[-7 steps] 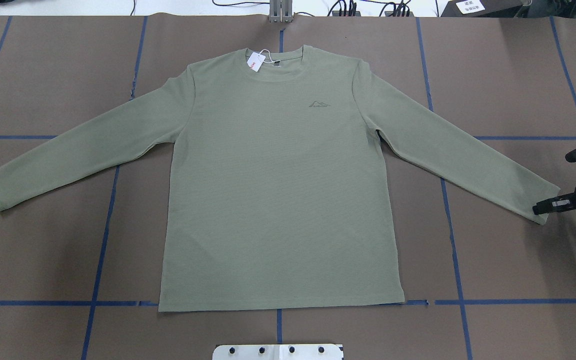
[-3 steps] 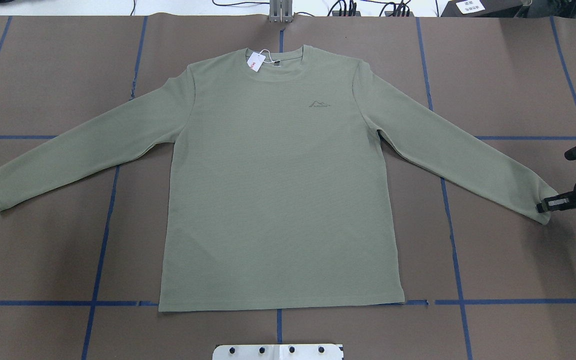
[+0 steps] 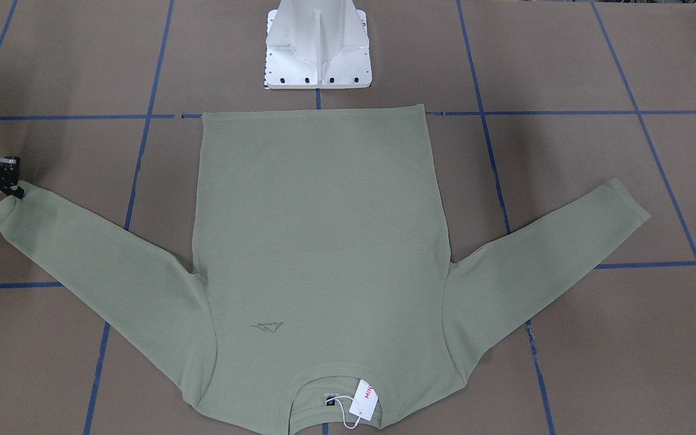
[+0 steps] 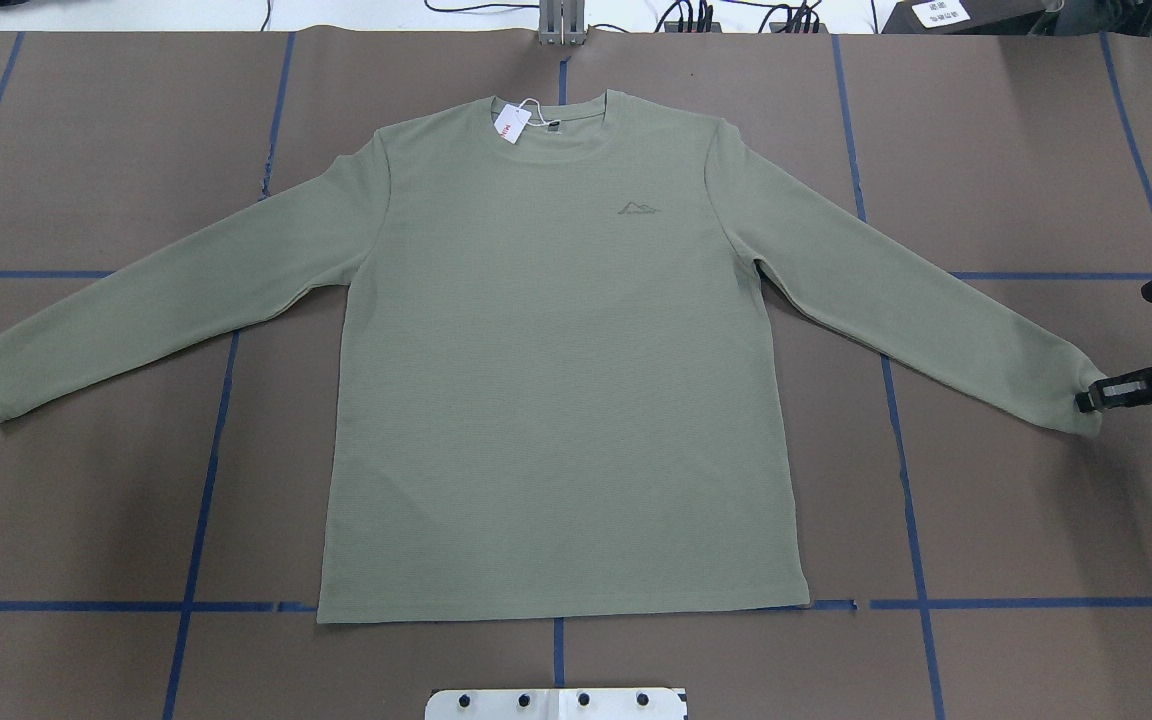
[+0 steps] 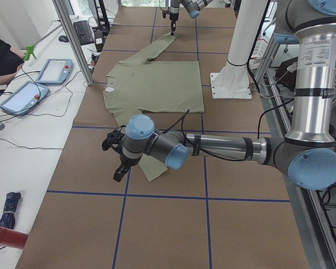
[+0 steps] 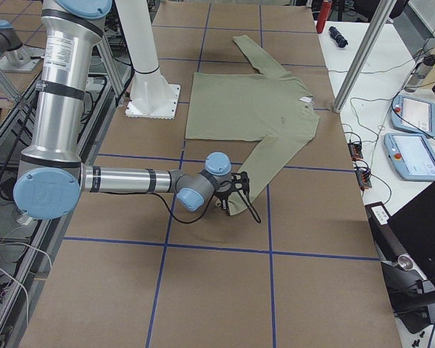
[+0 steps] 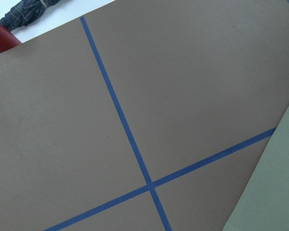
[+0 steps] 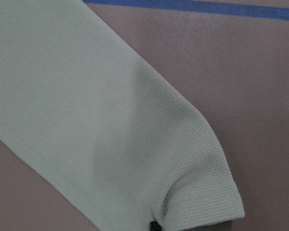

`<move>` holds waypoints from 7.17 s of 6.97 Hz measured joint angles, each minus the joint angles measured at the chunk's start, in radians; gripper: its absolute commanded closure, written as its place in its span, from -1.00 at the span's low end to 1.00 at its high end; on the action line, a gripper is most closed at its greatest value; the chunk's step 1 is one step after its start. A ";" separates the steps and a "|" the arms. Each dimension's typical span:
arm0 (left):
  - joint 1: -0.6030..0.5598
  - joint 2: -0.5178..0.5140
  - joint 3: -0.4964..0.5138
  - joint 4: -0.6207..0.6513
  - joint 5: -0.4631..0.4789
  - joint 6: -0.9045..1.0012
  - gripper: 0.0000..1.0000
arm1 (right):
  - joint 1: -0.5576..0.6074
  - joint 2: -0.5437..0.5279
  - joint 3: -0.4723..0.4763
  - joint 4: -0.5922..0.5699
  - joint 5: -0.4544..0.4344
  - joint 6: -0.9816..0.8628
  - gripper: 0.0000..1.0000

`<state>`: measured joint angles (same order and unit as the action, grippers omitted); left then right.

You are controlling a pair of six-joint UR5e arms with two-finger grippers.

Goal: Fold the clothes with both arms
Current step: 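Carry the held sleeve with the right gripper across the shirt body, then open the right gripper and withdraw it away from the shirt, then grasp the cuff of the other sleeve with the left gripper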

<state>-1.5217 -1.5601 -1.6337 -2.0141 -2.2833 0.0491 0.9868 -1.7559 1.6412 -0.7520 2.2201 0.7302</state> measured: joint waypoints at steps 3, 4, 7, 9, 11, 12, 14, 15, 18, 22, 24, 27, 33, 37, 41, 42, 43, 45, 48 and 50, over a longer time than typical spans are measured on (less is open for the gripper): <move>0.000 -0.004 0.004 0.000 0.001 0.000 -1.00 | 0.049 0.174 0.012 -0.108 0.128 0.006 1.00; 0.000 -0.007 0.008 0.000 0.000 0.000 -1.00 | 0.076 0.289 0.013 -0.219 0.193 0.009 1.00; 0.000 -0.010 0.018 -0.003 0.001 0.001 -1.00 | 0.102 0.646 -0.003 -0.572 0.274 0.072 1.00; 0.000 -0.011 0.022 -0.005 0.001 0.002 -1.00 | 0.067 0.881 -0.099 -0.633 0.275 0.165 1.00; 0.000 -0.011 0.034 -0.007 0.001 0.003 -1.00 | -0.030 1.118 -0.275 -0.604 0.218 0.181 1.00; 0.000 -0.011 0.042 -0.012 0.001 0.003 -1.00 | -0.125 1.192 -0.334 -0.579 0.105 0.184 1.00; 0.000 -0.010 0.073 -0.042 0.001 0.003 -1.00 | -0.295 1.276 -0.409 -0.559 -0.111 0.189 1.00; 0.000 -0.010 0.094 -0.061 0.001 0.003 -1.00 | -0.342 1.315 -0.465 -0.535 -0.184 0.190 1.00; 0.000 -0.014 0.141 -0.107 0.002 0.002 -1.00 | -0.439 1.348 -0.558 -0.409 -0.356 0.214 1.00; 0.001 -0.025 0.159 -0.115 0.002 0.000 -1.00 | -0.488 1.344 -0.582 -0.284 -0.458 0.265 -0.96; 0.002 -0.044 0.170 -0.114 0.002 -0.001 -1.00 | -0.512 1.363 -0.583 -0.277 -0.487 0.266 -0.99; 0.002 -0.062 0.181 -0.116 0.002 -0.030 -1.00 | -0.529 1.375 -0.585 -0.286 -0.517 0.304 -0.98; 0.286 -0.004 0.175 -0.490 0.143 -0.802 -1.00 | -0.362 1.203 -0.206 -0.880 -0.310 0.358 -1.00; 0.524 0.137 0.048 -0.521 0.363 -1.144 -1.00 | -0.116 0.821 0.121 -1.038 -0.139 0.099 -1.00; 0.634 0.167 0.079 -0.518 0.490 -1.254 -0.99 | -0.036 0.663 0.218 -1.036 -0.066 -0.036 -1.00; 0.641 0.168 0.092 -0.518 0.496 -1.256 -0.99 | -0.036 0.653 0.230 -1.036 -0.065 -0.039 -1.00; 0.644 0.168 0.100 -0.518 0.498 -1.257 -0.99 | -0.036 0.648 0.237 -1.035 -0.065 -0.039 -1.00; 0.646 0.169 0.108 -0.518 0.496 -1.260 -0.99 | -0.036 0.645 0.244 -1.036 -0.065 -0.039 -1.00; 0.653 0.169 0.111 -0.520 0.491 -1.273 -0.65 | -0.036 0.644 0.253 -1.037 -0.066 -0.038 -1.00; 0.667 0.169 0.110 -0.521 0.490 -1.300 -0.09 | -0.036 0.644 0.254 -1.037 -0.066 -0.037 -1.00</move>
<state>-0.8552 -1.3913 -1.5232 -2.5351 -1.7931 -1.2505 0.9506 -1.1121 1.8956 -1.7886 2.1537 0.6932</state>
